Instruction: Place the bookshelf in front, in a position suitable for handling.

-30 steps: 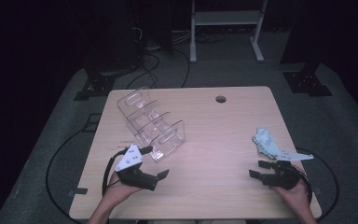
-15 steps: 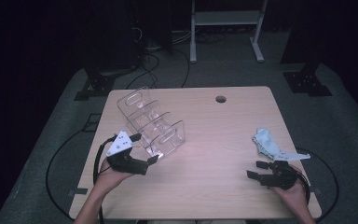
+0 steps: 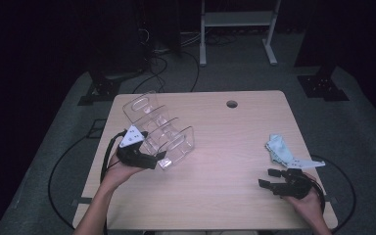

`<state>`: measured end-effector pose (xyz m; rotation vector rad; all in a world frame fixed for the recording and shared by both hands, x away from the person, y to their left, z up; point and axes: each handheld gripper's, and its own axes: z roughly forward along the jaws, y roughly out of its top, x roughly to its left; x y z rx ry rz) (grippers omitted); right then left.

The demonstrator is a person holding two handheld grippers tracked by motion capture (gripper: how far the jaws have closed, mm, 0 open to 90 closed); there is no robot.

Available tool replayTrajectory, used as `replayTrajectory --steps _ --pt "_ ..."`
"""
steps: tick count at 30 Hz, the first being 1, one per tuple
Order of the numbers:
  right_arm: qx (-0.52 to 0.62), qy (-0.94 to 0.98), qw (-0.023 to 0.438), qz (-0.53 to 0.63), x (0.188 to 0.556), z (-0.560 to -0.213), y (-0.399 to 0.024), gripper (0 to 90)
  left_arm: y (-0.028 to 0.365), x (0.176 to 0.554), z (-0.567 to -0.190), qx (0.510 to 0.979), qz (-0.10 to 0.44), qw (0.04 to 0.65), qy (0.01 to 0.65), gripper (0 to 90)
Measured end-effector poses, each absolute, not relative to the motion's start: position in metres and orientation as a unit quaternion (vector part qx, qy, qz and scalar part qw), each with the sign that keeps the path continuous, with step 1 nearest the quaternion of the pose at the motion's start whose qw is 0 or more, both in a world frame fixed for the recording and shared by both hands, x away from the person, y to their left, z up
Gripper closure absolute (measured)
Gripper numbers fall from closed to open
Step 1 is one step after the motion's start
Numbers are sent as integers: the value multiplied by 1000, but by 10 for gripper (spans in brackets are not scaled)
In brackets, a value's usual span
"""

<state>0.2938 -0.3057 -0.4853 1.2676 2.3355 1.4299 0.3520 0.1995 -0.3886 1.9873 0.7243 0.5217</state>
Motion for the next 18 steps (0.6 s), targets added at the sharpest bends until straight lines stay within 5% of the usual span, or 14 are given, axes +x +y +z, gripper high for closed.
replayTrajectory --steps 18 --pt "408 779 62 472 293 -483 -302 282 196 379 -401 820 203 428 322 20"
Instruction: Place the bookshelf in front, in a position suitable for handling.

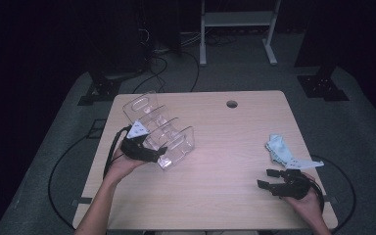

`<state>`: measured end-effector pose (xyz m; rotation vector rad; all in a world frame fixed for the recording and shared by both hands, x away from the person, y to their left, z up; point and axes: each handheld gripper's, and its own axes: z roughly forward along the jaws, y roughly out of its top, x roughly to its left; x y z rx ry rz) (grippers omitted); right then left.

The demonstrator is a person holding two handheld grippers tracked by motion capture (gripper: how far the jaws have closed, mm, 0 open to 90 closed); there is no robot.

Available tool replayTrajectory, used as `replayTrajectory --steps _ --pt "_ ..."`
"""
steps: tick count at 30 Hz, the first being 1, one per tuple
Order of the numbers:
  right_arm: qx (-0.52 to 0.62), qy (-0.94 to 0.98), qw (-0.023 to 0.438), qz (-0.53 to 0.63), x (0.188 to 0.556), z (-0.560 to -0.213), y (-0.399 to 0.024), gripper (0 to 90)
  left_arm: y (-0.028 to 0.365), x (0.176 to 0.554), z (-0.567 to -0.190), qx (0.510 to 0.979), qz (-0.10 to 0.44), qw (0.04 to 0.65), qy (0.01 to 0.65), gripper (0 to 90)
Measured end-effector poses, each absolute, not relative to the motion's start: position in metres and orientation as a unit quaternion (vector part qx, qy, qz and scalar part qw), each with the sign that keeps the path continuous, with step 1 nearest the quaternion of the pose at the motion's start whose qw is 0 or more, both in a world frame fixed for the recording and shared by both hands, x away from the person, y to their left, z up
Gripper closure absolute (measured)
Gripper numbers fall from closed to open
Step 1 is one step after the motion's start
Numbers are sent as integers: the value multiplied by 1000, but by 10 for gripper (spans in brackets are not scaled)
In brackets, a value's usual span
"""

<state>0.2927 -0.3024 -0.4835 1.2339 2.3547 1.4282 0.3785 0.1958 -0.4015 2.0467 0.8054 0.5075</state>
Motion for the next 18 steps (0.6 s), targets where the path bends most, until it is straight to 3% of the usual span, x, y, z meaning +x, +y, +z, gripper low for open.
replayTrajectory --steps 5,18 --pt "411 776 60 475 293 -483 -305 282 194 378 -403 814 202 438 323 74" --pt "416 771 60 479 296 -483 -309 282 166 368 -405 805 213 439 338 81"
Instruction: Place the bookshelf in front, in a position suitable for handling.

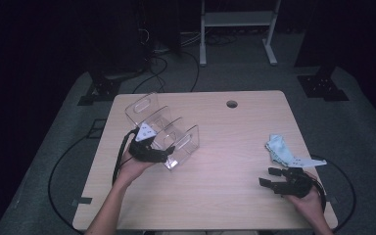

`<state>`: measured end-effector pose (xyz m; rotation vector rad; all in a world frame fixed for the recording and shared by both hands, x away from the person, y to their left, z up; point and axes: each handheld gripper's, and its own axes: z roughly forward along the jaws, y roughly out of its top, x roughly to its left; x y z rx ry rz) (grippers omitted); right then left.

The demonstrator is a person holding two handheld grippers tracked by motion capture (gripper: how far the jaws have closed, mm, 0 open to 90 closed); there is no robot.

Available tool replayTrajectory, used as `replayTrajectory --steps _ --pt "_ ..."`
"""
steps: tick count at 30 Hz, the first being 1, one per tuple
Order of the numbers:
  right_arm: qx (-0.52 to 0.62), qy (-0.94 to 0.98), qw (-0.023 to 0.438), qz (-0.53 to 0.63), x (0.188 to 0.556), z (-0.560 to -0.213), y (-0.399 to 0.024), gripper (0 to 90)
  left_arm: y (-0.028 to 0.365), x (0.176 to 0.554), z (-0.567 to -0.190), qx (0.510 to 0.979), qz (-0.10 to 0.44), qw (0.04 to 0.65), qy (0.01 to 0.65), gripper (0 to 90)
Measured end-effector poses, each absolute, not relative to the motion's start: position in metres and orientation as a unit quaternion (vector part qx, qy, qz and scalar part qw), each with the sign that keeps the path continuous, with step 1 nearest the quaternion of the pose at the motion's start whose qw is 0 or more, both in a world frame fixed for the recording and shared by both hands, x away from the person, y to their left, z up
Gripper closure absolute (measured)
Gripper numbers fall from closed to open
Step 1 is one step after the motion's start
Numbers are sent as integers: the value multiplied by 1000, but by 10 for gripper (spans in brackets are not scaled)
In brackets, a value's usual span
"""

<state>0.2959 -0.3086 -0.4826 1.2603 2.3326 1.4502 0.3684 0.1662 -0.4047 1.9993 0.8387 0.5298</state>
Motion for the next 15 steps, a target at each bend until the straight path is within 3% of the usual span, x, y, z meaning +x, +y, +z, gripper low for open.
replayTrajectory --steps 15 --pt "425 762 64 484 297 -481 -314 282 112 339 -407 798 204 455 338 68"
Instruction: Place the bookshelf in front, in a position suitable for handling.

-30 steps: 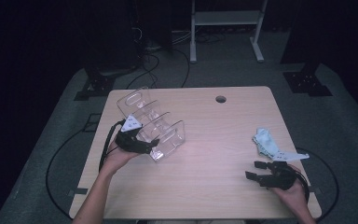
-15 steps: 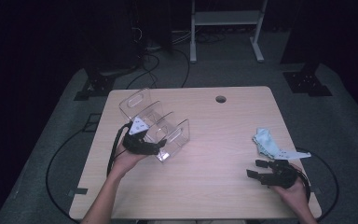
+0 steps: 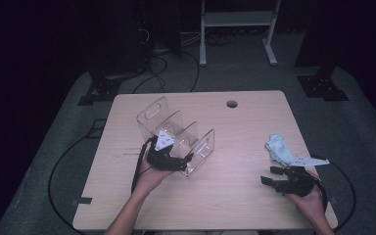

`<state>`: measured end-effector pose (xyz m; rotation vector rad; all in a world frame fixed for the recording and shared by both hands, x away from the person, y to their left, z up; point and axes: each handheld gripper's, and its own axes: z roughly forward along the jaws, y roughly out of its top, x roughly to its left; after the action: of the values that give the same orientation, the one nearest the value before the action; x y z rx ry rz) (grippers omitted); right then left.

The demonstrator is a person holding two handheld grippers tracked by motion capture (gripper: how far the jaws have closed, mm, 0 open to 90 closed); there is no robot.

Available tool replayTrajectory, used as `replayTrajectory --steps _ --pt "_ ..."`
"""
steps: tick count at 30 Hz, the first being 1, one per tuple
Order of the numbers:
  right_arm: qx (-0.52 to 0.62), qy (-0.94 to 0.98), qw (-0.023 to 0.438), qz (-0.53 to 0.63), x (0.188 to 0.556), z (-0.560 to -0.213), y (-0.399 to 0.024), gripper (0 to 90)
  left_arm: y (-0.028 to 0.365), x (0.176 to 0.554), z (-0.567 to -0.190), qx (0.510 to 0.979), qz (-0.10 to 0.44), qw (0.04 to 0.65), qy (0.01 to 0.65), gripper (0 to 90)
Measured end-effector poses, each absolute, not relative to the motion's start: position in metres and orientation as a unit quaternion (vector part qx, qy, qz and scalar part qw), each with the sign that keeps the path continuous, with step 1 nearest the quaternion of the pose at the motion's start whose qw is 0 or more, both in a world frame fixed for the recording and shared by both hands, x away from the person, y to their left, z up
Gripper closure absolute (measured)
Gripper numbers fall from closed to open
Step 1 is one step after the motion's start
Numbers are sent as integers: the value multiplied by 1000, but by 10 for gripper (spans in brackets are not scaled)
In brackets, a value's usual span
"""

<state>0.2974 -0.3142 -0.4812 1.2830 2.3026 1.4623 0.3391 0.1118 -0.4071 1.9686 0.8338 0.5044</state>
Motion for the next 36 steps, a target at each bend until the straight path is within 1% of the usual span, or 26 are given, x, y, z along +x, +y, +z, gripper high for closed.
replayTrajectory --steps 6,18,21,25,30,36 --pt "426 761 65 485 298 -481 -316 283 94 329 -407 802 207 450 334 65" --pt "426 762 66 483 299 -482 -316 282 81 315 -408 804 200 458 322 61" --pt "426 762 66 483 299 -482 -316 282 80 315 -408 804 197 460 321 58" --pt "427 761 67 484 299 -482 -317 281 82 315 -406 800 192 471 319 24" --pt "431 758 67 485 299 -482 -318 279 87 309 -395 794 192 489 305 20" --pt "433 757 67 485 298 -482 -319 278 105 304 -382 782 203 514 288 20"
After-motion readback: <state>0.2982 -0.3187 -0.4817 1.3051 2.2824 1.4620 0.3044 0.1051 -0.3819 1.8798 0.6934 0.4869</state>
